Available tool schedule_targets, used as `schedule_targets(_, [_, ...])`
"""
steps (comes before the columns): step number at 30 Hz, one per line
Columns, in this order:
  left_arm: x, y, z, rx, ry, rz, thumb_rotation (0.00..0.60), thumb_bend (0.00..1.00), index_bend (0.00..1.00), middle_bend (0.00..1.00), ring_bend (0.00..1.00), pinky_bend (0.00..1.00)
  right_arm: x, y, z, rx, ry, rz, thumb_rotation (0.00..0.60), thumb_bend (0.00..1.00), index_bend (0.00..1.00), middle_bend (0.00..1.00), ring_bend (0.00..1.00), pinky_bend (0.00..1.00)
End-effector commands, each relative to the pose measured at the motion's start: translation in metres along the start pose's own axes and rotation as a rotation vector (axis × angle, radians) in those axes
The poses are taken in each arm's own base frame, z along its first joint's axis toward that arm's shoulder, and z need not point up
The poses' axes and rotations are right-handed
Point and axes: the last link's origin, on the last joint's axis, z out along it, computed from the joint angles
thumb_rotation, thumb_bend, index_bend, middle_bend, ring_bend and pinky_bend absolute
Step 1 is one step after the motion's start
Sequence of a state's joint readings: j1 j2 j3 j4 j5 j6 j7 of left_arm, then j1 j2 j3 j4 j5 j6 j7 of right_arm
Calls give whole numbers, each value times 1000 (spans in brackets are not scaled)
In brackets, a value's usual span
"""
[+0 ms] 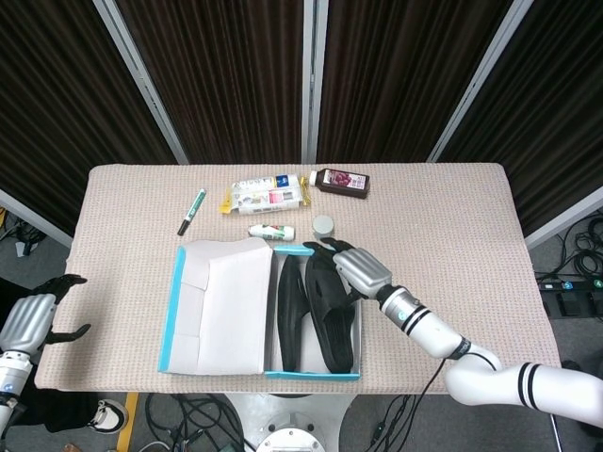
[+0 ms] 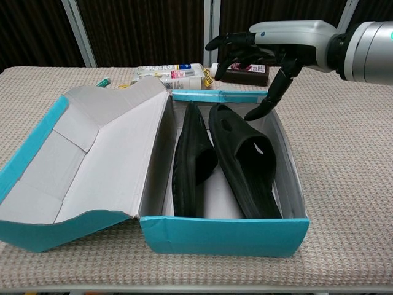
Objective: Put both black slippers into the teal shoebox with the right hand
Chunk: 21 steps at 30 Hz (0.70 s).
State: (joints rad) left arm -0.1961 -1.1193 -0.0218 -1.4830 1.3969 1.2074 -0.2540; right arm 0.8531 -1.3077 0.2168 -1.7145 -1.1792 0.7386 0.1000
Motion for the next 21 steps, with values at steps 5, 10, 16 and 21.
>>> schedule_targets(5, [2,3,2,-9,20,0,600,200,208,167,142,211,31,2,-24,15,217,-215,600,26,0,226,15,102])
schedule_targets(10, [4,5,2,-15,37,1,600,201,208,167,142,211,48,12,-60,-45,370,-394,600,28,0,188,0,95])
schedule_targets(16, [7,10,2,-33,54,13,600,200,208,167,142,211,60,36,-120,-215,422,-559,600,138,0,121,0,12])
schedule_targets(21, [10,15,4,-64,92,40,600,200,208,179,142,211,56,60,-170,-407,401,-666,600,151,0,53,0,0])
